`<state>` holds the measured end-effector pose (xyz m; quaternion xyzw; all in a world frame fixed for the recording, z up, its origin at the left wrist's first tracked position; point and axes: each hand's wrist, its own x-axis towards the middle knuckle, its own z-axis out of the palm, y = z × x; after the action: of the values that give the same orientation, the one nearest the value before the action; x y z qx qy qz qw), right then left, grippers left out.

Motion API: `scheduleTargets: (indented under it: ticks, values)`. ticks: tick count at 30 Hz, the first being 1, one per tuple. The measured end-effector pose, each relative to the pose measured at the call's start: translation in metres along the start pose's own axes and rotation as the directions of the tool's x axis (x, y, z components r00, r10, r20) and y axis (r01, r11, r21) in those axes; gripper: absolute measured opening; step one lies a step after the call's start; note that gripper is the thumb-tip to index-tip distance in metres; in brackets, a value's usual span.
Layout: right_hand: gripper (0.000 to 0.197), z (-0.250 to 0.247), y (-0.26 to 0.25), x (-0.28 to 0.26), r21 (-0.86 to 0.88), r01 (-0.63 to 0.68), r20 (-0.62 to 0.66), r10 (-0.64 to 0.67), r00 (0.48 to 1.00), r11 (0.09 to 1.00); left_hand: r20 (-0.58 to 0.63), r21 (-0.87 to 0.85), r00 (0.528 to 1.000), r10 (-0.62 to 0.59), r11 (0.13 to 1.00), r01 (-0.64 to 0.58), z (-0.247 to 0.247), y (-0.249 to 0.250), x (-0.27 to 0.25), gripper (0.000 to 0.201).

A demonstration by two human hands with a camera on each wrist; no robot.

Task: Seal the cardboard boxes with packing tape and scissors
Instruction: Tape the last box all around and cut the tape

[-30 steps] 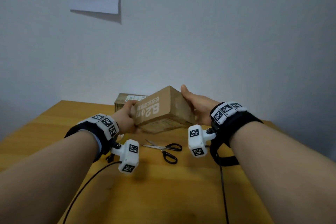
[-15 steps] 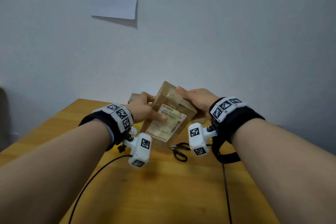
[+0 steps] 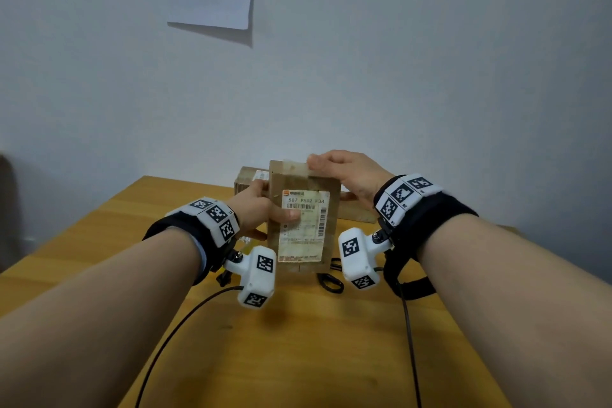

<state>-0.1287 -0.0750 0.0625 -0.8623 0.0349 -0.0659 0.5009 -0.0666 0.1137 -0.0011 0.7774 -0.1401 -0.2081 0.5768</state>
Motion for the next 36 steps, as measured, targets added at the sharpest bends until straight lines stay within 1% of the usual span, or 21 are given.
scheduleTargets:
  ticks: [2,4,6,9,12,15,16,17,18,21,23,26,29,33,36]
  values:
    - [0.031,0.004,0.0,0.002,-0.095,0.034,-0.013,-0.035,0.999,0.995,0.013,0.037,1.0,0.003,0.999,-0.003,0.002,0.0,-0.001,0.08]
    - [0.017,0.006,-0.001,0.002,-0.126,0.041,-0.006,-0.043,0.999,0.991,0.016,0.072,1.0,-0.003,0.997,0.001,0.004,-0.003,0.0,0.079]
    - [0.015,0.008,0.001,0.003,-0.152,0.048,0.007,-0.047,0.999,0.987,0.021,0.094,1.0,-0.006,0.996,0.004,0.005,-0.005,0.001,0.083]
    - [0.019,0.01,0.005,0.003,-0.211,0.034,0.001,-0.035,0.999,0.977,0.045,0.111,0.999,-0.02,0.994,0.015,0.006,-0.009,0.002,0.081]
    - [0.035,0.011,0.012,0.005,-0.189,0.0,-0.015,-0.003,1.0,0.982,0.056,0.095,0.998,-0.037,0.995,0.031,0.005,-0.012,0.001,0.082]
    - [0.074,0.014,0.017,0.003,-0.158,-0.066,0.028,0.071,0.997,0.985,0.073,0.099,0.996,-0.044,0.994,0.036,0.007,-0.014,-0.001,0.082]
    - [0.08,0.015,0.019,0.002,-0.164,-0.079,0.049,0.088,0.995,0.983,0.08,0.096,0.996,-0.046,0.995,0.038,0.008,-0.014,-0.001,0.083]
    - [0.077,0.016,0.02,0.002,-0.186,-0.072,0.063,0.085,0.994,0.98,0.086,0.091,0.995,-0.048,0.995,0.04,0.01,-0.014,-0.002,0.085]
    - [0.07,0.017,0.021,0.002,-0.218,-0.059,0.066,0.075,0.995,0.974,0.097,0.084,0.994,-0.046,0.996,0.038,0.012,-0.013,-0.003,0.088]
    - [0.053,0.021,0.023,0.004,-0.26,-0.042,0.043,0.055,0.998,0.965,0.112,0.003,0.994,0.01,1.0,-0.01,0.015,-0.01,-0.003,0.102]
    - [0.041,0.023,0.023,0.006,-0.247,-0.037,0.031,0.046,0.998,0.968,0.08,-0.056,0.996,0.032,0.998,-0.027,0.014,-0.007,-0.004,0.104]
    - [0.02,0.024,0.021,0.007,-0.22,-0.029,-0.01,0.028,1.0,0.975,0.048,-0.098,0.998,0.029,0.995,-0.024,0.012,-0.005,-0.006,0.101]
    - [0.016,0.024,0.023,0.008,-0.234,-0.015,-0.023,0.01,1.0,0.972,0.058,-0.108,0.998,0.007,0.994,0.0,0.01,-0.007,-0.006,0.092]
    - [0.011,0.029,0.021,0.01,-0.24,-0.007,-0.02,0.002,1.0,0.971,0.09,-0.156,0.996,-0.03,0.987,0.043,0.009,-0.013,0.001,0.094]
    - [0.005,0.029,0.021,0.011,-0.223,-0.009,-0.028,0.003,1.0,0.975,0.083,-0.176,0.997,-0.004,0.984,0.019,0.009,-0.013,0.0,0.085]
